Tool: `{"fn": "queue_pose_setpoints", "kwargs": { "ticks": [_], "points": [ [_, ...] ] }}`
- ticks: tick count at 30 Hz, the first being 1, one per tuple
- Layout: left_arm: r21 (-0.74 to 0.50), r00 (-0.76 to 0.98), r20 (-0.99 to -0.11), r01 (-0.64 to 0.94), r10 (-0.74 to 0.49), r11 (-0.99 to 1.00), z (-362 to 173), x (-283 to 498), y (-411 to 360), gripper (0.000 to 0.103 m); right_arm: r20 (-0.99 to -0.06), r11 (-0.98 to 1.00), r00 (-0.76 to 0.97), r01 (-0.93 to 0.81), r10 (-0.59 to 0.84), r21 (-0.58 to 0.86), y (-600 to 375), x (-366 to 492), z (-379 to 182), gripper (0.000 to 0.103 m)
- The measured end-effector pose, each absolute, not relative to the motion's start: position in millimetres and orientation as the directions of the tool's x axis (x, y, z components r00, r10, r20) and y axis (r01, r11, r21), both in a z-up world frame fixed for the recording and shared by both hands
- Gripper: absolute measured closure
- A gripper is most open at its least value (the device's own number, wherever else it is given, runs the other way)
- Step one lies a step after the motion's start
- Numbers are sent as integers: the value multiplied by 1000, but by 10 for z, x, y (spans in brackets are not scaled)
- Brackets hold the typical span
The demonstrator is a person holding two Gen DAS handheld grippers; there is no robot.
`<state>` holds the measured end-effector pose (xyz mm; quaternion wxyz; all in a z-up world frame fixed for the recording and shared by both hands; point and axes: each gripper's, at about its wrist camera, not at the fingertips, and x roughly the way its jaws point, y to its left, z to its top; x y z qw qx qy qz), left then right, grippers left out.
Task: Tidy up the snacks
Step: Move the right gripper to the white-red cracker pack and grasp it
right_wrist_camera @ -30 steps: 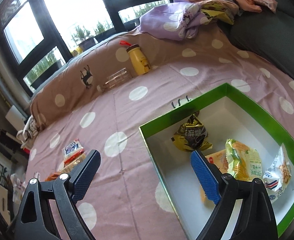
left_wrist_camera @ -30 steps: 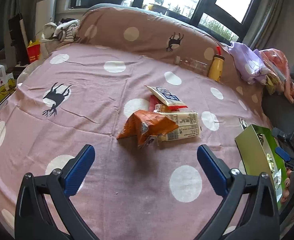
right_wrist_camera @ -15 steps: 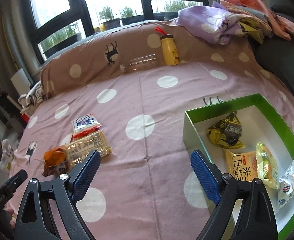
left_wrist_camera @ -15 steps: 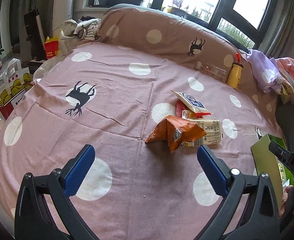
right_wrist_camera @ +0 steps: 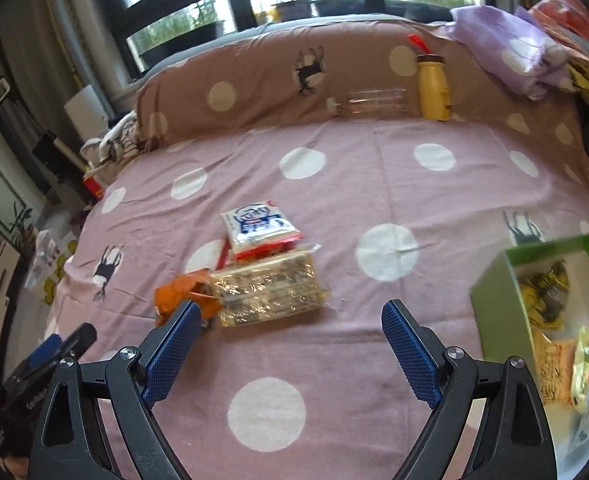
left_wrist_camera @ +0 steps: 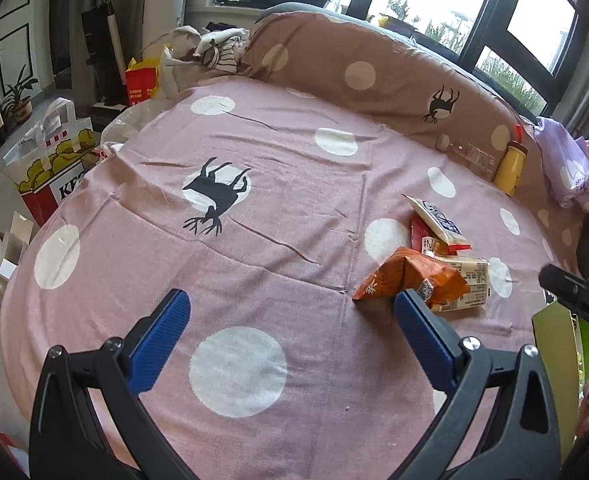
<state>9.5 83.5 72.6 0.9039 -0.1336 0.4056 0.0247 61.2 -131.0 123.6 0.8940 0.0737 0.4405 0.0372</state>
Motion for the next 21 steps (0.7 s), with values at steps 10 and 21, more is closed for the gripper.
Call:
{"fn": "queue_pose_setpoints", "kwargs": {
  "ticks": [10, 21],
  "points": [
    [-254, 656, -749, -154, -94, 955, 723, 122, 911, 1, -921, 994, 386, -113, 55, 12, -855, 1852, 751, 11],
    [-306, 649, -751, -177, -123, 935, 725, 139, 1083, 1, -951, 987, 262, -26, 163, 161, -1044, 2301, 297, 11]
  ]
}}
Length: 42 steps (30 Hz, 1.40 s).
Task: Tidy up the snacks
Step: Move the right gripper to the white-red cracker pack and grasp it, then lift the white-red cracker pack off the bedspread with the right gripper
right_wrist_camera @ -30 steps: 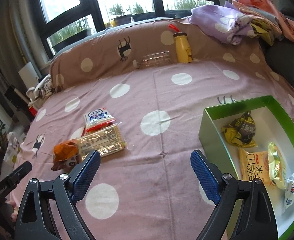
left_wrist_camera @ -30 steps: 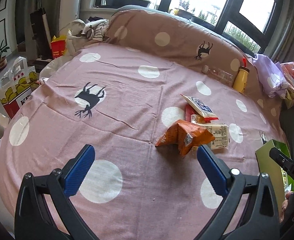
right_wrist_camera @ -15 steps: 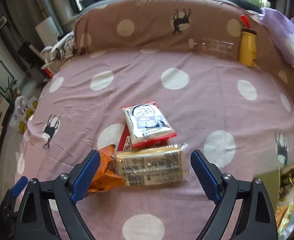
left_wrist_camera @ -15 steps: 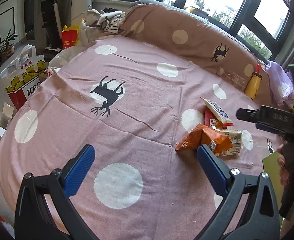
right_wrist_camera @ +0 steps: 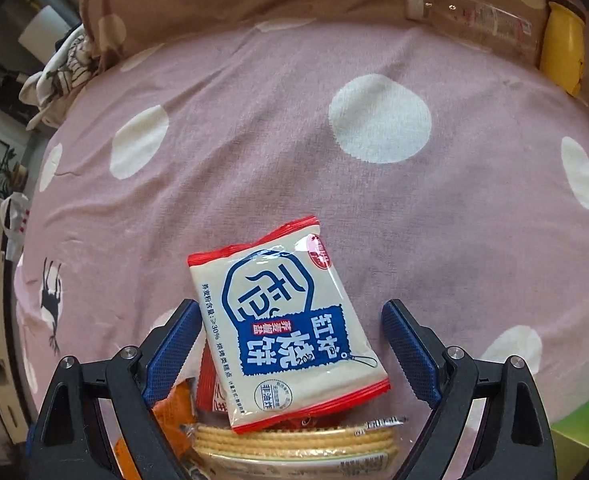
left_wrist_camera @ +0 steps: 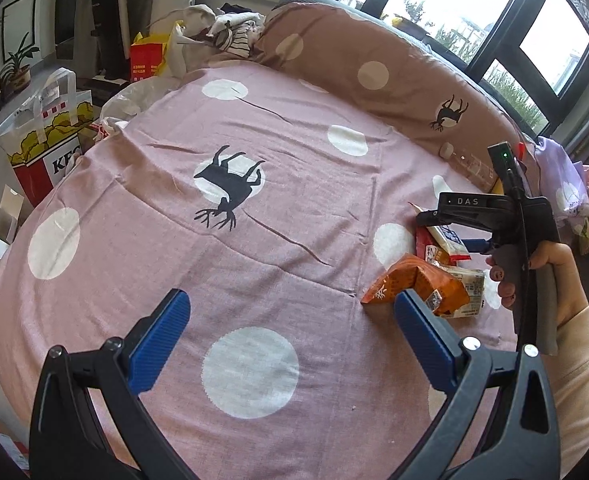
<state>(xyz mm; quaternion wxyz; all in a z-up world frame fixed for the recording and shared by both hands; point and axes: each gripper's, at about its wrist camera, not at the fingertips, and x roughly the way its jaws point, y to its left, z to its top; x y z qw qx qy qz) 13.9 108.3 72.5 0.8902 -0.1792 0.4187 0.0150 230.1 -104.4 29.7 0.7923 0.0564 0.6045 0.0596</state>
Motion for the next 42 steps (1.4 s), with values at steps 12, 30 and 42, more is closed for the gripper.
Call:
{"fn": "queue_pose_setpoints", "kwargs": {
  "ticks": [12, 30, 42],
  "points": [
    [-286, 638, -759, -145, -131, 947, 708, 141, 981, 1, -919, 996, 384, -50, 86, 72, -1087, 1968, 567, 31],
    [-244, 600, -787, -88, -144, 966, 622, 121, 681, 1, -882, 964, 402, -5, 245, 266, -1146, 228, 324, 31],
    [-181, 537, -831, -7, -149, 983, 493, 95, 333, 1, -834, 921, 461, 85, 302, 381, -1498, 54, 367, 21]
  ]
}}
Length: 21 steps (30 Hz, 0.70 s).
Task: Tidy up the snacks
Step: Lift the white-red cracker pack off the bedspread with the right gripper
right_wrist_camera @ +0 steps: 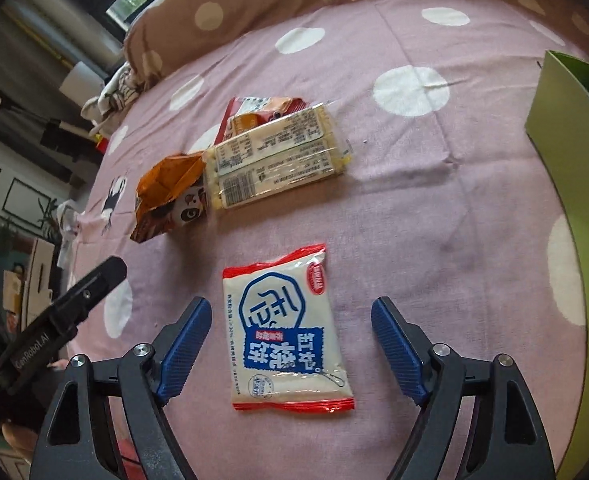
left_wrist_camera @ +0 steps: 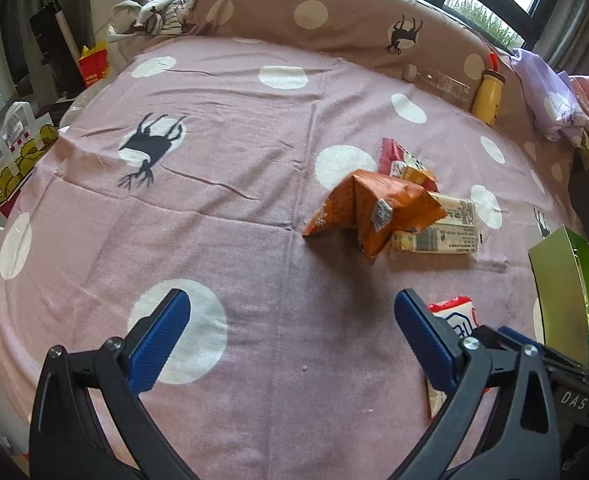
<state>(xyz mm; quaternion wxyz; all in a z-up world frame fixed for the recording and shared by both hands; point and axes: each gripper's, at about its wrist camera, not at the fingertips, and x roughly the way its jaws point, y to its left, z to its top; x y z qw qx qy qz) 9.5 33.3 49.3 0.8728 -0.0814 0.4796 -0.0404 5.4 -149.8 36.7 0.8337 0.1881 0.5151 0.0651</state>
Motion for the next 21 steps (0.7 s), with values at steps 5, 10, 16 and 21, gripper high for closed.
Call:
{"fn": "queue_pose_setpoints", "kwargs": {
  "ticks": [5, 10, 16, 21],
  "points": [
    [-276, 479, -832, 81, -280, 958, 443, 46, 116, 2, -787, 877, 505, 113, 355, 468, -1678, 3, 433, 21],
    [-342, 430, -819, 164, -379, 925, 414, -18, -120, 24, -766, 859, 513, 101, 388, 503, -1717, 6, 408, 39],
    [-403, 325, -827, 226, -458, 887, 298, -55, -335, 53, -775, 860, 487, 88, 403, 502, -1669, 15, 333, 46],
    [-405, 283, -840, 243, -463, 882, 201, -72, -469, 59, -796, 866, 452, 94, 402, 491, -1579, 47, 238, 46]
  ]
}}
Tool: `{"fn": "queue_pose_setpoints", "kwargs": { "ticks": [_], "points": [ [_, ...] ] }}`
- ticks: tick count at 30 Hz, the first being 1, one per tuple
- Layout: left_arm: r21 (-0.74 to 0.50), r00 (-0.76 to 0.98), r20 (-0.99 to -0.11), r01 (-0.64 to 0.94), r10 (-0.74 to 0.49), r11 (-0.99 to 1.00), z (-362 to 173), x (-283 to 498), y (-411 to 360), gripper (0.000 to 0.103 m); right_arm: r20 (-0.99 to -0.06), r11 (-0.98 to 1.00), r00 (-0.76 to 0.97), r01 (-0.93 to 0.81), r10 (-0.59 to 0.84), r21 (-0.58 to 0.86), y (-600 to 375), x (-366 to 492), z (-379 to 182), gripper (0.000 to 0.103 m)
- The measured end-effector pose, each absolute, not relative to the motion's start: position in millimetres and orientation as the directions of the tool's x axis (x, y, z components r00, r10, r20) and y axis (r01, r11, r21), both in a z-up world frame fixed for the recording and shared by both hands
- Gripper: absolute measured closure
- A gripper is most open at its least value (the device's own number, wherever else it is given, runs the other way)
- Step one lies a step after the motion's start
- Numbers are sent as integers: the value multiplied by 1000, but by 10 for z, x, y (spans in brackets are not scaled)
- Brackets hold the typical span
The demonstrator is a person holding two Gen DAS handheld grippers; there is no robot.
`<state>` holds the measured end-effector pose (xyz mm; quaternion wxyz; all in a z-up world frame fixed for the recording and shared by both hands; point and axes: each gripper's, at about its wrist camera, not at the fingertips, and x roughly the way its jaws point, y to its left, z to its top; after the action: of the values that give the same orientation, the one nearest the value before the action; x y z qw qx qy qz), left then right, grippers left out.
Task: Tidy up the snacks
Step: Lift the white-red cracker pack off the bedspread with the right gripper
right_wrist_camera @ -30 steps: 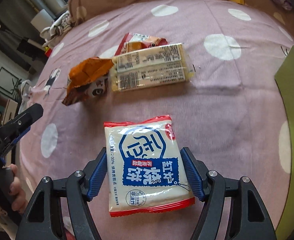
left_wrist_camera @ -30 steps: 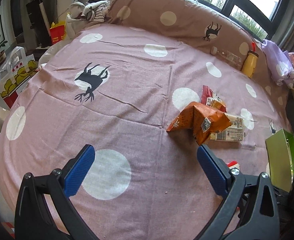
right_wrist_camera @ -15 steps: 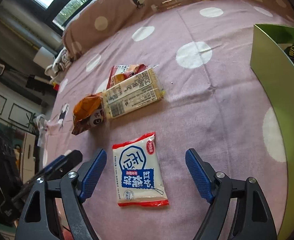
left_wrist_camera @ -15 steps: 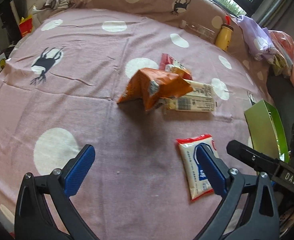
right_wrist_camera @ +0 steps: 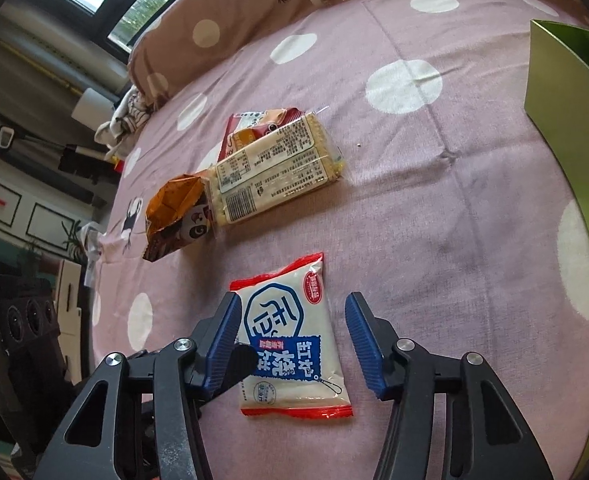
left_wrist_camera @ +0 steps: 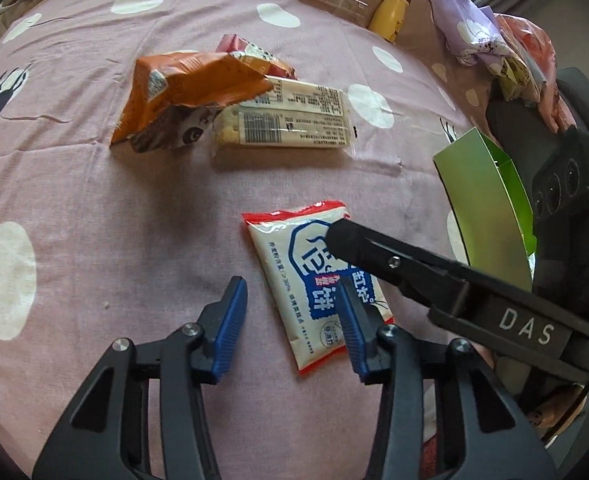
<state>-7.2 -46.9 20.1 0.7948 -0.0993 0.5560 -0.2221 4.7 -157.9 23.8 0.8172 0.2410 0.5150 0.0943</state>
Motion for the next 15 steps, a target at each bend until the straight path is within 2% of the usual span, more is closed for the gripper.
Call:
{"fn": "queue_pose_setpoints", "kwargs": {
  "ticks": [4, 15],
  "points": [
    [-380, 298, -839, 278, -455, 882, 209, -119, -569, 58, -796, 863, 435, 79, 421, 499, -1502, 50, 211, 46],
    [-317, 384, -817, 323, -430, 892, 314, -167, -626, 58, -791, 895, 494, 54, 361, 442, -1426, -33, 386, 46]
  ]
}}
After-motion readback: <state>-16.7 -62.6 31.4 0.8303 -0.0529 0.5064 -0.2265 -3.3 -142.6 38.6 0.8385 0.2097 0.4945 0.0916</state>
